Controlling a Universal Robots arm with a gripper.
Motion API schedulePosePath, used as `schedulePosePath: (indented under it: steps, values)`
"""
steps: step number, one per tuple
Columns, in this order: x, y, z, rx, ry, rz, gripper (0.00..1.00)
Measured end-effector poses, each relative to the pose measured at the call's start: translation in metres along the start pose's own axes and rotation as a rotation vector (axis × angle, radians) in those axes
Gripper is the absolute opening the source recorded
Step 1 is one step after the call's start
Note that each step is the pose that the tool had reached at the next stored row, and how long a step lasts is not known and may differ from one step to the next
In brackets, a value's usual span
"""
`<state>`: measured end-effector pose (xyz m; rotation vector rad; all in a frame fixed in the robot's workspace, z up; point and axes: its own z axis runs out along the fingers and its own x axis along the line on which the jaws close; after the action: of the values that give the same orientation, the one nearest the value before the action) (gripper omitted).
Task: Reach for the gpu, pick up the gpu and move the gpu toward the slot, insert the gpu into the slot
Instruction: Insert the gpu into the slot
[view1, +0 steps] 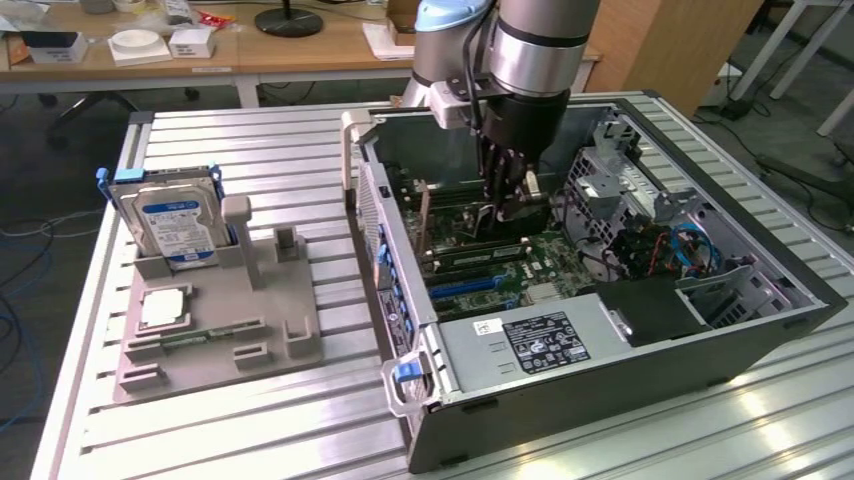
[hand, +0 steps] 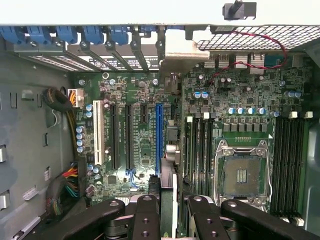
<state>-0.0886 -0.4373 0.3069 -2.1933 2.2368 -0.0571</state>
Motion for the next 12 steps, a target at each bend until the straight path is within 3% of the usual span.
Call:
schedulePosePath:
  steps: [4, 12]
  values:
    - [0.0000, 0.0003, 0.0015, 0.0049, -0.0002, 0.000, 0.26]
    - [0.0005, 0.0007, 0.0030, 0.0052, -0.0004, 0.000, 0.26]
